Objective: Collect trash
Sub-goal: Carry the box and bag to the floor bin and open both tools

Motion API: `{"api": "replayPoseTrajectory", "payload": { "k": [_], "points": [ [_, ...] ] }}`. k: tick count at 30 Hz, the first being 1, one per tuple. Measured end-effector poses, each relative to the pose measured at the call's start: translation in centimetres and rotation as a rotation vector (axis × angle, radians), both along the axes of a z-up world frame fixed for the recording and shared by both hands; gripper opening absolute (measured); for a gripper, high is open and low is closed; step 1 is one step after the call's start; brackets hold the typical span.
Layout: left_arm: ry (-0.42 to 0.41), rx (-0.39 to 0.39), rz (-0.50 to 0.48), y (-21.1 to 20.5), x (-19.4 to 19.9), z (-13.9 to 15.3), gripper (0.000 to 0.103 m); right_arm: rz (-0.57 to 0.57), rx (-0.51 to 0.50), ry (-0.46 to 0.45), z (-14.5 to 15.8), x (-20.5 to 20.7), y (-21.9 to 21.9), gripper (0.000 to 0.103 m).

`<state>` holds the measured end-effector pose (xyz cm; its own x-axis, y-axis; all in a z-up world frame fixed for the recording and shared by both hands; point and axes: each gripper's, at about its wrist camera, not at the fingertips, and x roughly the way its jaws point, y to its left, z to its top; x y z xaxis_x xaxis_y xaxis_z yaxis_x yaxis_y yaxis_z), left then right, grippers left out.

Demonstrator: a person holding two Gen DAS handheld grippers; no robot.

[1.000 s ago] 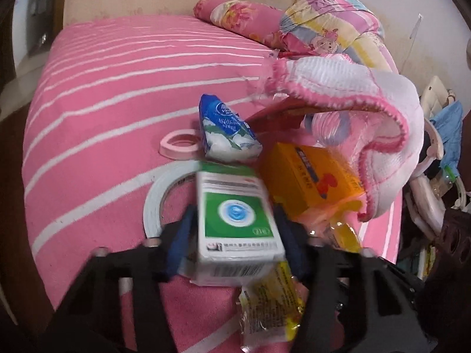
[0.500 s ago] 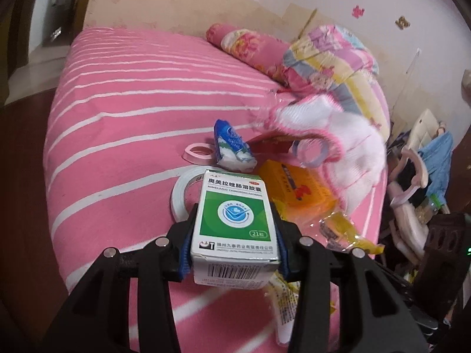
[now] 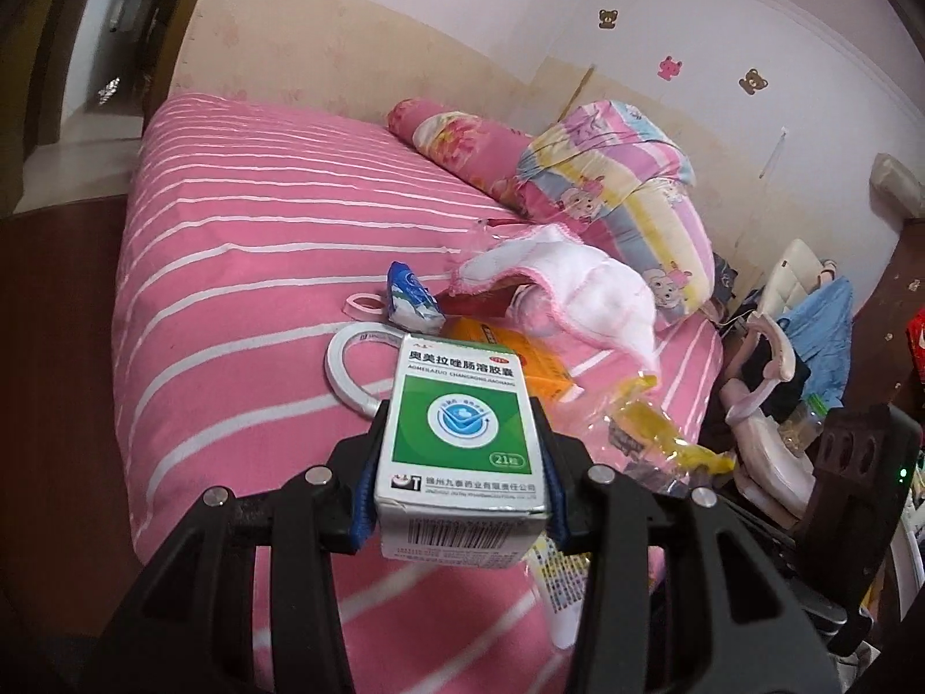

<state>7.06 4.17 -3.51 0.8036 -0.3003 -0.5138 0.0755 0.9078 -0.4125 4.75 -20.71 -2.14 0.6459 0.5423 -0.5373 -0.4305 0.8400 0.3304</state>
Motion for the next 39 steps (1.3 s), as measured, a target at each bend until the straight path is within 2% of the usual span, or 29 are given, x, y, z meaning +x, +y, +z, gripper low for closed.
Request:
{"api": "replayPoseTrajectory", "payload": {
  "k": [6, 12, 22, 27, 34, 39],
  "points": [
    [-0.026, -0.013, 0.001, -0.3, -2.9, 0.9, 0.042, 0.022, 0.005, -0.023, -1.3, 0.8, 2.2, 0.049],
    [-0.054, -0.033, -0.014, -1.4, -4.9, 2.3, 0.042, 0.003, 0.028, -0.073, -0.3, -0.8, 1.2, 0.05],
    [-0.146, -0.055, -0.127, -6.6, -6.2, 6.6, 0.042, -0.142, 0.099, -0.143, 3.5, -3.7, -3.9, 0.05],
    [-0.166, -0.073, -0.209, -10.1, -6.1, 7.7, 0.043, -0.221, 0.112, -0.152, 4.2, -5.0, -7.5, 0.05],
    [-0.123, -0.083, -0.35, -16.5, -5.0, 6.8, 0.043, -0.351, 0.116, -0.128, 3.1, -7.4, -13.2, 0.05],
    [-0.049, -0.106, -0.455, -21.5, -4.2, 4.9, 0.043, -0.441, 0.095, -0.099, 1.2, -8.9, -17.3, 0.05]
  ]
}}
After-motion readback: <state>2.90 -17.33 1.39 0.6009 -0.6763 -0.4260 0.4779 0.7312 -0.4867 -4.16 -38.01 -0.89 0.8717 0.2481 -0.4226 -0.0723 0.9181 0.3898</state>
